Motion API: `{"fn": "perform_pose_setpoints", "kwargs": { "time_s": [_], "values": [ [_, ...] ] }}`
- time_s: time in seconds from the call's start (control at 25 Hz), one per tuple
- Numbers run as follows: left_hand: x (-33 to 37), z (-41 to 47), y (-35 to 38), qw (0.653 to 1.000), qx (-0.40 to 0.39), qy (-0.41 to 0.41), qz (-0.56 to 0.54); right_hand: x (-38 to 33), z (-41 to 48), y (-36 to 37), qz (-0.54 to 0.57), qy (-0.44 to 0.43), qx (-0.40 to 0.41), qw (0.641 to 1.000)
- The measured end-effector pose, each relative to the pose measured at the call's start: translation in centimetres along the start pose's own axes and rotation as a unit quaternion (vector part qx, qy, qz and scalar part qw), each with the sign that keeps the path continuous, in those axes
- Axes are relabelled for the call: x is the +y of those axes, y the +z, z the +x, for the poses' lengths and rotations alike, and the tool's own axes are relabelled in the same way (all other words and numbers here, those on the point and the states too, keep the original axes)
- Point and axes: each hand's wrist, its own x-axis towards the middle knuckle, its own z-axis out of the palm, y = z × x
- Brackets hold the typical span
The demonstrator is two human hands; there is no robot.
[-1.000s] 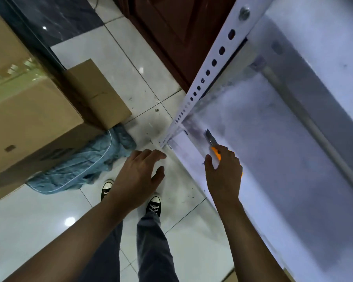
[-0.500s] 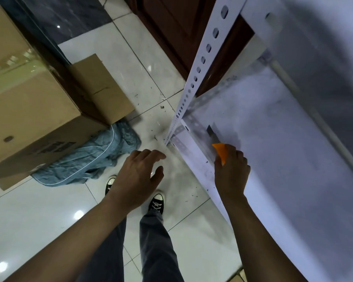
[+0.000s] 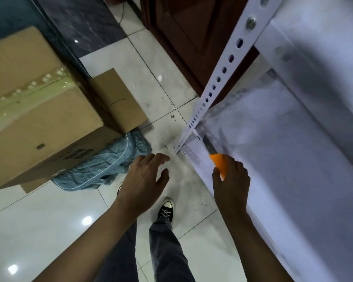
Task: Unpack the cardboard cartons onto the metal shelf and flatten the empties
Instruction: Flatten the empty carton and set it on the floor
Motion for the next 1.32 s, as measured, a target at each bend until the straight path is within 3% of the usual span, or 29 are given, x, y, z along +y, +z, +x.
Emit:
{"fn": "perform_pose_setpoints", "kwargs": {
  "time_s": [0.28, 0.72, 1.32],
  "values": [
    [-1.6, -0.7, -2.5, 0.998, 0.040, -0.054, -0.015, -6.0, -0.2, 0.3, 0.081, -0.038, -0.029, 0.996],
    [-7.7, -3.6, -8.6, 0.980, 0.109, -0.165, -0.030, -17.5, 0.6, 2.8, 0.121, -0.169, -0.051, 0.977],
    [-20.3, -7.3, -15.5, 0.945, 0.192, -0.262, -0.046, -34.5, 0.4, 8.5, 0.121, -0.230, -0.193, 0.946]
  ]
}}
